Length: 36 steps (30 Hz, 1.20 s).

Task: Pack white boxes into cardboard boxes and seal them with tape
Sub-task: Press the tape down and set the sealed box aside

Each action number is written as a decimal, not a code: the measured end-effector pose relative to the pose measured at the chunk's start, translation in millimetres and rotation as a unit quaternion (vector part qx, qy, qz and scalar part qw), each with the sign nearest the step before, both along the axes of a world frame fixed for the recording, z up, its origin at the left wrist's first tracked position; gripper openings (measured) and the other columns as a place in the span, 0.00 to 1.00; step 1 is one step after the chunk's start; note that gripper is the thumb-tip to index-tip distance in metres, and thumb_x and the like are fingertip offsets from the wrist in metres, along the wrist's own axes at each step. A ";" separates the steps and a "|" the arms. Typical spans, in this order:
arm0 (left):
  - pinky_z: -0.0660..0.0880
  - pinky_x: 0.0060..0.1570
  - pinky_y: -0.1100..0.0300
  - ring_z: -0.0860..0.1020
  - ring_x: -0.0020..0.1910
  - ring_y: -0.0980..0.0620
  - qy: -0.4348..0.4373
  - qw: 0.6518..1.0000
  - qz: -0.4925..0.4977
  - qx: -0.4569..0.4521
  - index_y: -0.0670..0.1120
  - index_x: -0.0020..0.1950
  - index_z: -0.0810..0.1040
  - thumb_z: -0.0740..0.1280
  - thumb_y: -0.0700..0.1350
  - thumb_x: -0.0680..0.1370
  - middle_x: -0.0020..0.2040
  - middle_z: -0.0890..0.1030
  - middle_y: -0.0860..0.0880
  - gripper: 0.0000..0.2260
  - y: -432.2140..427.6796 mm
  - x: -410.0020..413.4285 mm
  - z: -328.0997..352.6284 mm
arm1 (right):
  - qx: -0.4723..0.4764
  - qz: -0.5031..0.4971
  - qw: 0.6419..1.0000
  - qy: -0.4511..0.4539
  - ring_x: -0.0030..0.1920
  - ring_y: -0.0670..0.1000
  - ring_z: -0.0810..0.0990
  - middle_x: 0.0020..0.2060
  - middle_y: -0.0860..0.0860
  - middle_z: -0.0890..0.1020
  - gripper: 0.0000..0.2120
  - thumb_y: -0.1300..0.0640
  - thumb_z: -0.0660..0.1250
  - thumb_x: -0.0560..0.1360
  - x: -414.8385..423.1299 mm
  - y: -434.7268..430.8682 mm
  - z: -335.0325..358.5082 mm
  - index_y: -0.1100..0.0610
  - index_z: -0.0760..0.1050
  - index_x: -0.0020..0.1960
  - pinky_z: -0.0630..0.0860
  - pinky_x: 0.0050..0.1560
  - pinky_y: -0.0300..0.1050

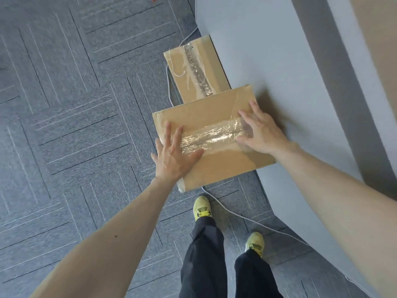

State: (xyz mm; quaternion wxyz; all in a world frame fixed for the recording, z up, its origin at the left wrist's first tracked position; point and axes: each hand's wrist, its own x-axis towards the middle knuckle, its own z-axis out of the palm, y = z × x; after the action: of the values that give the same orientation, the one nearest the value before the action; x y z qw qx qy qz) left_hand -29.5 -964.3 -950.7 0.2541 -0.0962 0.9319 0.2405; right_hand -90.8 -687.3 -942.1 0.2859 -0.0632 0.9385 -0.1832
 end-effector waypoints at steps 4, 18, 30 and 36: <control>0.48 0.67 0.22 0.45 0.80 0.38 -0.024 1.000 -0.011 -0.007 0.61 0.80 0.49 0.59 0.78 0.69 0.81 0.41 0.56 0.44 4.4 -5.9 47.0 | 0.007 -0.017 1.000 -0.014 0.74 0.63 0.60 0.79 0.53 0.43 0.34 0.42 0.64 0.78 16.0 -12.9 63.0 0.50 0.55 0.79 0.59 0.74 0.59; 0.66 0.70 0.44 0.63 0.75 0.46 0.233 0.949 -0.139 0.163 0.52 0.74 0.67 0.62 0.65 0.78 0.77 0.64 0.48 0.29 168.7 54.4 295.1 | -0.066 -0.090 0.982 0.150 0.77 0.58 0.54 0.80 0.48 0.47 0.31 0.46 0.65 0.78 159.6 90.0 339.2 0.48 0.58 0.78 0.61 0.72 0.55; 0.59 0.74 0.38 0.56 0.79 0.42 0.223 0.890 -0.377 0.129 0.55 0.76 0.65 0.54 0.73 0.71 0.80 0.58 0.48 0.38 432.8 267.2 406.4 | -0.003 -0.346 0.907 0.240 0.76 0.56 0.60 0.79 0.49 0.54 0.28 0.46 0.66 0.78 494.4 381.8 463.0 0.48 0.64 0.76 0.64 0.71 0.56; 0.59 0.74 0.40 0.55 0.79 0.44 0.222 0.845 -0.474 0.114 0.55 0.76 0.67 0.61 0.66 0.75 0.81 0.57 0.50 0.31 547.0 343.6 426.9 | 0.036 -0.437 0.863 0.252 0.75 0.52 0.62 0.78 0.47 0.57 0.27 0.47 0.66 0.78 621.0 473.4 488.1 0.49 0.65 0.75 0.65 0.68 0.51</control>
State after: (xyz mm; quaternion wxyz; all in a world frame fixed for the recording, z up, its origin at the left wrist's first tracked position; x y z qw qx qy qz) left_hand 314.1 -417.2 -523.7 0.1330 0.4425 0.8616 0.2100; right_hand 530.2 -213.9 -454.0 -0.0674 0.3201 0.9158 -0.2332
